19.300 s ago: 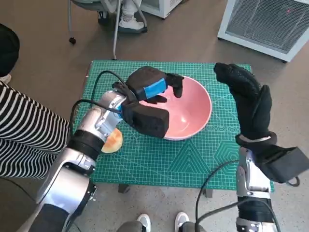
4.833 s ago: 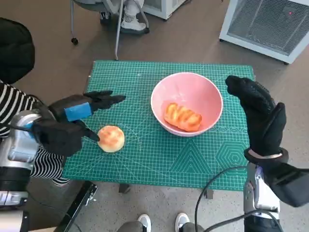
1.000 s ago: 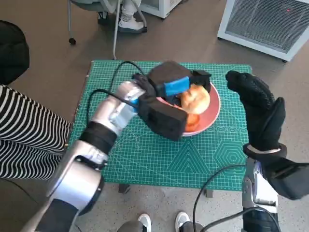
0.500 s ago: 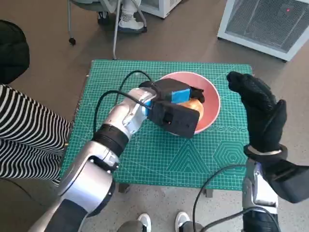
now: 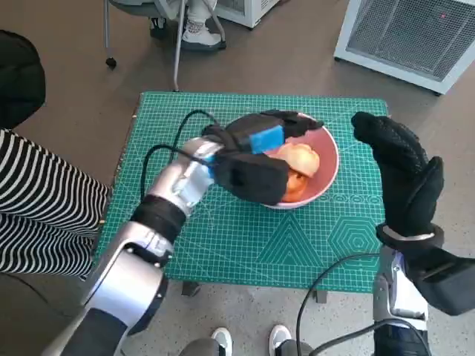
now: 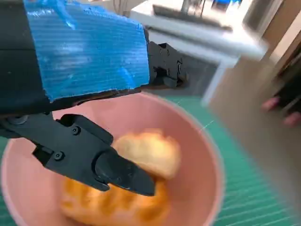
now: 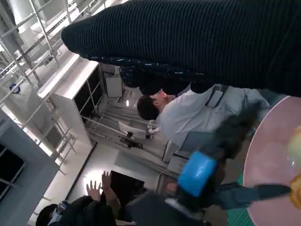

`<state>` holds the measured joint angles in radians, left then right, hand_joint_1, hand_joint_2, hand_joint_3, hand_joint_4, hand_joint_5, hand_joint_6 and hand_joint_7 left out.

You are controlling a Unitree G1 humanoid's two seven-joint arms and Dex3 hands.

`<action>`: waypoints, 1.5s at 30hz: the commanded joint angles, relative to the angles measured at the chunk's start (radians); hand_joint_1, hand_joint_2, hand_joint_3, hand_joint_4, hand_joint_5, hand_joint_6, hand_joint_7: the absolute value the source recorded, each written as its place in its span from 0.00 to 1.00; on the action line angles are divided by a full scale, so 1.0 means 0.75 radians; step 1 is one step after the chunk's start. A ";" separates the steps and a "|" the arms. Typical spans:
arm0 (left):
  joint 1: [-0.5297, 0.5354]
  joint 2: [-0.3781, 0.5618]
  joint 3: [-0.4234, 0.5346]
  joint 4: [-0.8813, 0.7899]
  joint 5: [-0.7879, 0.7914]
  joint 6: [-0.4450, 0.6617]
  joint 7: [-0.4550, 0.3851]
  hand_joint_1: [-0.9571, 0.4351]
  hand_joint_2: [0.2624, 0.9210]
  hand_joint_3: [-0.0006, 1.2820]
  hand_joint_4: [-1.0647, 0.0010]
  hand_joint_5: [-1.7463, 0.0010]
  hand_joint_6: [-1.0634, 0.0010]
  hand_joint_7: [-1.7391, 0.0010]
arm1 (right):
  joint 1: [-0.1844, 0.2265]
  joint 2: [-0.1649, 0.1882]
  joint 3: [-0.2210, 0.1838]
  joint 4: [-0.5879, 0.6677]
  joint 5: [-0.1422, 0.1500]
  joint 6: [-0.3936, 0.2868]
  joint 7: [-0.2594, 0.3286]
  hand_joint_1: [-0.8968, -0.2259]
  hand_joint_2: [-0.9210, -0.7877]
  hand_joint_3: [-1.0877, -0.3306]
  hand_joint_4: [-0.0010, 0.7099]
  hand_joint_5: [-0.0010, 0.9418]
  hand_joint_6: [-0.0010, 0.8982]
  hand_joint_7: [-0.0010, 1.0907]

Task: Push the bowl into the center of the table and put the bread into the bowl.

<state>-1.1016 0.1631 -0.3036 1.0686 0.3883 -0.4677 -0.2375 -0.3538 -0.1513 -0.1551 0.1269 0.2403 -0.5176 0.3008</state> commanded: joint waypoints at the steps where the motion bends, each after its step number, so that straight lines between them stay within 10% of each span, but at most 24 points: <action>1: 0.113 0.034 0.155 -0.130 -0.217 -0.080 -0.088 0.14 1.00 0.22 1.00 1.00 0.90 0.95 | 0.006 0.001 -0.003 0.015 -0.006 0.008 -0.013 0.19 0.00 0.38 0.27 0.00 0.06 0.47; 14: 0.511 -0.079 0.425 -0.613 -0.810 -0.158 -0.327 0.14 1.00 0.43 0.93 0.98 0.82 0.93 | -0.001 0.022 0.017 -0.044 -0.090 0.019 -0.105 0.21 0.00 0.37 0.28 0.01 0.07 0.48; 18: 0.608 -0.115 0.428 -0.761 -0.875 -0.131 -0.334 0.14 1.00 0.43 0.89 0.99 0.95 0.77 | -0.006 0.031 0.025 -0.052 -0.121 0.020 -0.137 0.21 0.00 0.37 0.28 0.01 0.07 0.47; 45: 0.778 -0.149 0.430 -0.950 -0.718 -0.257 -0.175 0.17 1.00 0.42 0.89 1.00 1.00 0.75 | -0.013 0.007 0.058 -0.075 -0.150 0.062 -0.157 0.14 0.00 0.41 0.29 0.01 0.06 0.48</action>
<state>-0.5256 0.0429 0.0154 0.3563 -0.1587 -0.6448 -0.3768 -0.3721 -0.1414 -0.1138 0.0692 0.1299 -0.4896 0.1827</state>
